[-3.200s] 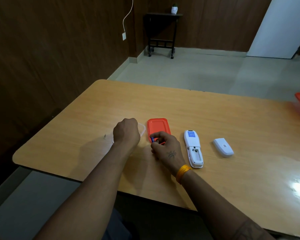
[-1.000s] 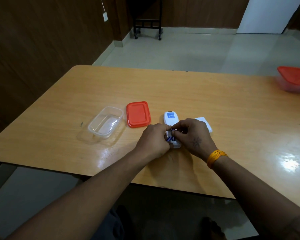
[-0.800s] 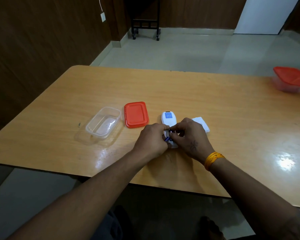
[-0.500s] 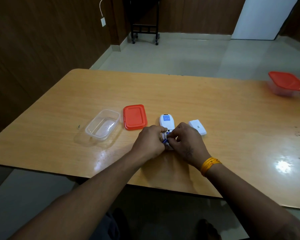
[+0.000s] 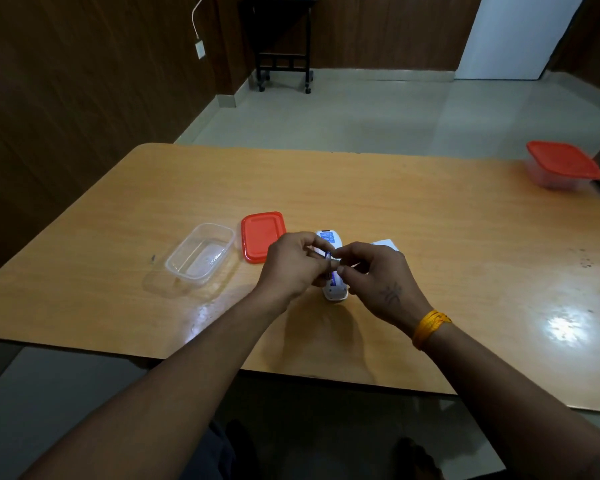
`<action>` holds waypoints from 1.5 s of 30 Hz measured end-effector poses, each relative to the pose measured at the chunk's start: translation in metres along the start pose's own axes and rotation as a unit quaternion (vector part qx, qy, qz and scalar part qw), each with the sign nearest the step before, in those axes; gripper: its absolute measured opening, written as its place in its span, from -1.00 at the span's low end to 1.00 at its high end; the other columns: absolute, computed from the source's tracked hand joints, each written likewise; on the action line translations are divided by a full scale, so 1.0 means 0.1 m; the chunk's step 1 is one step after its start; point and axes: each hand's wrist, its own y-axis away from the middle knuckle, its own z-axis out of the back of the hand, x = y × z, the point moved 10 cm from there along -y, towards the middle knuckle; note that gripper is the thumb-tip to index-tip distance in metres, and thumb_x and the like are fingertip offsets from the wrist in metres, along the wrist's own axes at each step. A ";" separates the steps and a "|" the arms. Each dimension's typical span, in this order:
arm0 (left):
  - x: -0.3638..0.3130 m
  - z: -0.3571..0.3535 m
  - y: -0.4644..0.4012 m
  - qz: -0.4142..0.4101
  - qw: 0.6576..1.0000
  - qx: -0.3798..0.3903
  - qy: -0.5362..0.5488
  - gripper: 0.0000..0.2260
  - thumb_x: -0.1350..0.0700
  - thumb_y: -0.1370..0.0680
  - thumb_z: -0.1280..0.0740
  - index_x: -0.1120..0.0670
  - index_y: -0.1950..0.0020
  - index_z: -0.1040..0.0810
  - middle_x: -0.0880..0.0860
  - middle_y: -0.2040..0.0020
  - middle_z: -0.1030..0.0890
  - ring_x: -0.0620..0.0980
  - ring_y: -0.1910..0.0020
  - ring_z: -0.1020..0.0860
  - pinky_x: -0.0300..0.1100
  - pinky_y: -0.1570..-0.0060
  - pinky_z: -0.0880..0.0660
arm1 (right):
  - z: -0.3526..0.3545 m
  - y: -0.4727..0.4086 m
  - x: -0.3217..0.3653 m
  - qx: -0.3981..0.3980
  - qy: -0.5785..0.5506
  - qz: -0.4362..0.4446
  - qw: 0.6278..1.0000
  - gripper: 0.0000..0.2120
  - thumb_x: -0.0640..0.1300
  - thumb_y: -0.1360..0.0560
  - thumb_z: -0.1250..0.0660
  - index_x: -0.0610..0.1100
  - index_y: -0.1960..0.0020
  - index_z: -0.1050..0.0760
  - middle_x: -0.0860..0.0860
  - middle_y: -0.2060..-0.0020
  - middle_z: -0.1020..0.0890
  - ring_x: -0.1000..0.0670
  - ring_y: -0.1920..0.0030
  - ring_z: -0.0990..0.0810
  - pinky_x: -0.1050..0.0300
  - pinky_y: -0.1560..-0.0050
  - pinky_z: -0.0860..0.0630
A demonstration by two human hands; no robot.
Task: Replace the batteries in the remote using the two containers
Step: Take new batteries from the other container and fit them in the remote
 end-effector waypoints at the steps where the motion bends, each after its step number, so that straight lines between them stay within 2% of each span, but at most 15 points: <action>1: 0.00 0.00 -0.01 0.015 0.999 -0.001 0.029 -0.85 0.32 -0.49 -0.55 0.21 -0.02 -0.69 0.24 0.21 -0.73 0.14 0.25 -0.74 -0.06 0.21 -0.71 | -0.01 0.00 0.03 0.006 0.007 0.011 1.000 -0.75 -0.26 -0.53 -0.44 -0.04 -0.15 -0.71 0.15 0.19 -0.71 0.19 0.19 -0.66 0.27 0.15 -0.57; 4: 0.00 -0.05 -0.01 0.062 0.992 0.003 0.106 -0.85 0.35 -0.51 -0.53 0.26 -0.05 -0.66 0.27 0.17 -0.71 0.08 0.33 -0.72 -0.14 0.29 -0.69 | 0.00 0.02 0.10 0.001 0.030 0.034 0.999 -0.66 -0.15 -0.50 -0.55 -0.04 -0.27 -0.66 0.08 0.11 -0.72 0.08 0.17 -0.67 0.17 0.12 -0.63; 7: -0.03 -0.11 -0.02 0.065 0.991 0.002 0.113 -0.83 0.31 -0.54 -0.52 0.29 -0.10 -0.66 0.24 0.18 -0.69 0.03 0.36 -0.69 -0.17 0.30 -0.68 | 0.06 0.01 0.12 -0.037 0.032 0.035 0.998 -0.67 -0.12 -0.52 -0.55 -0.05 -0.27 -0.66 0.05 0.14 -0.71 0.08 0.19 -0.66 0.17 0.13 -0.61; 11: -0.05 -0.18 -0.04 0.043 0.995 0.023 0.084 -0.90 0.23 -0.63 -0.43 0.23 -0.09 -0.71 0.16 0.17 -0.72 0.03 0.27 -0.73 -0.07 0.18 -0.72 | 0.13 -0.02 0.01 -0.058 0.029 0.000 0.998 -0.65 -0.18 -0.54 -0.52 -0.04 -0.32 -0.64 0.03 0.21 -0.71 0.10 0.20 -0.67 0.14 0.11 -0.63; 15: -0.08 -0.18 -0.01 0.023 0.996 0.059 0.058 -0.81 0.29 -0.62 -0.40 0.23 -0.22 -0.69 0.17 0.01 -0.75 0.07 0.10 -0.77 -0.06 0.09 -0.72 | 0.16 -0.05 0.00 -0.070 0.051 0.007 0.996 -0.75 -0.21 -0.50 -0.52 -0.04 -0.17 -0.70 0.04 0.31 -0.69 0.05 0.25 -0.66 0.06 0.14 -0.62; 17: -0.12 -0.09 -0.01 -0.025 0.997 0.034 -0.057 -0.67 0.23 -0.55 -0.50 0.16 -0.32 -0.67 0.09 -0.11 -0.75 0.01 -0.02 -0.73 -0.17 0.02 -0.66 | 0.19 -0.07 -0.02 -0.083 0.058 0.011 0.995 -0.81 -0.20 -0.47 -0.52 -0.07 -0.07 -0.71 0.05 0.35 -0.67 0.03 0.28 -0.65 0.09 0.17 -0.59; 19: -0.19 -0.02 -0.01 -0.085 0.971 0.012 -0.222 -0.53 0.11 -0.48 -0.59 0.07 -0.38 -0.64 0.01 -0.30 -0.69 -0.04 -0.22 -0.65 -0.20 -0.16 -0.55 | 0.18 -0.08 -0.07 -0.084 0.057 0.003 0.995 -0.83 -0.21 -0.45 -0.53 -0.08 -0.03 -0.70 0.06 0.35 -0.66 0.04 0.28 -0.64 0.13 0.17 -0.57; 22: -0.13 -0.09 0.00 -0.106 0.941 0.055 -0.317 -0.33 -0.08 -0.40 -0.63 0.08 -0.46 -0.59 0.05 -0.51 -0.53 0.01 -0.47 -0.49 -0.12 -0.40 -0.44 | 0.09 -0.07 -0.13 -0.068 0.076 0.010 0.995 -0.85 -0.22 -0.44 -0.53 -0.09 0.01 -0.69 0.07 0.32 -0.67 0.02 0.27 -0.62 0.13 0.16 -0.54; 23: -0.09 -0.15 0.00 -0.109 0.929 0.077 -0.346 -0.30 -0.16 -0.37 -0.61 0.10 -0.44 -0.59 0.07 -0.49 -0.54 0.05 -0.45 -0.50 -0.06 -0.39 -0.46 | 0.06 -0.06 -0.11 -0.065 0.089 0.027 0.994 -0.88 -0.22 -0.44 -0.52 -0.11 0.03 -0.70 0.05 0.30 -0.69 -0.01 0.25 -0.63 0.11 0.16 -0.54; 25: -0.05 -0.23 -0.01 -0.121 0.904 0.097 -0.398 -0.29 -0.31 -0.32 -0.55 0.12 -0.31 -0.62 0.10 -0.29 -0.64 0.11 -0.25 -0.60 0.04 -0.19 -0.56 | 0.01 -0.05 -0.03 -0.052 0.134 0.071 0.987 -0.94 -0.21 -0.46 -0.50 -0.14 0.07 -0.69 -0.01 0.27 -0.71 -0.11 0.24 -0.65 0.01 0.17 -0.57; 27: -0.06 -0.24 -0.02 -0.128 0.896 0.091 -0.415 -0.39 -0.30 -0.32 -0.57 0.08 -0.18 -0.64 0.05 -0.10 -0.66 0.09 -0.07 -0.63 0.03 0.00 -0.58 | -0.06 -0.04 0.06 -0.025 0.182 0.108 0.977 -0.97 -0.20 -0.46 -0.49 -0.16 0.11 -0.67 -0.06 0.26 -0.69 -0.16 0.24 -0.63 -0.04 0.21 -0.56; 30: -0.11 -0.22 -0.01 -0.138 0.895 0.079 -0.416 -0.51 -0.24 -0.29 -0.60 0.04 -0.05 -0.64 0.03 0.03 -0.65 0.07 0.05 -0.62 0.05 0.09 -0.58 | -0.14 -0.06 0.13 0.011 0.215 0.123 0.969 -0.96 -0.19 -0.48 -0.48 -0.18 0.11 -0.68 -0.09 0.26 -0.65 -0.17 0.24 -0.59 0.00 0.24 -0.46; 34: -0.11 -0.23 0.00 -0.140 0.895 0.079 -0.417 -0.48 -0.23 -0.31 -0.60 0.07 -0.10 -0.66 0.08 0.00 -0.68 0.12 0.00 -0.63 0.04 0.05 -0.58 | -0.12 -0.13 0.06 0.023 0.186 0.090 0.978 -0.91 -0.17 -0.50 -0.50 -0.12 0.18 -0.70 -0.05 0.31 -0.68 -0.05 0.30 -0.48 0.09 0.20 -0.30; 39: -0.14 -0.21 -0.01 -0.144 0.891 0.077 -0.424 -0.30 -0.23 -0.37 -0.61 0.13 -0.38 -0.61 0.13 -0.20 -0.69 0.15 -0.18 -0.63 0.04 -0.11 -0.57 | -0.17 -0.11 -0.14 0.048 0.165 0.008 0.985 -0.95 -0.15 -0.49 -0.52 -0.10 0.14 -0.75 -0.06 0.23 -0.73 -0.08 0.16 -0.61 0.12 0.17 -0.34; 45: -0.16 -0.21 0.01 -0.149 0.893 0.070 -0.418 -0.35 -0.21 -0.37 -0.61 0.15 -0.31 -0.64 0.13 -0.12 -0.71 0.13 -0.11 -0.64 0.06 -0.06 -0.58 | -0.13 -0.09 -0.34 0.031 0.091 -0.073 0.993 -0.93 -0.16 -0.44 -0.58 -0.14 0.15 -0.73 -0.02 0.26 -0.71 -0.02 0.19 -0.62 0.13 0.15 -0.46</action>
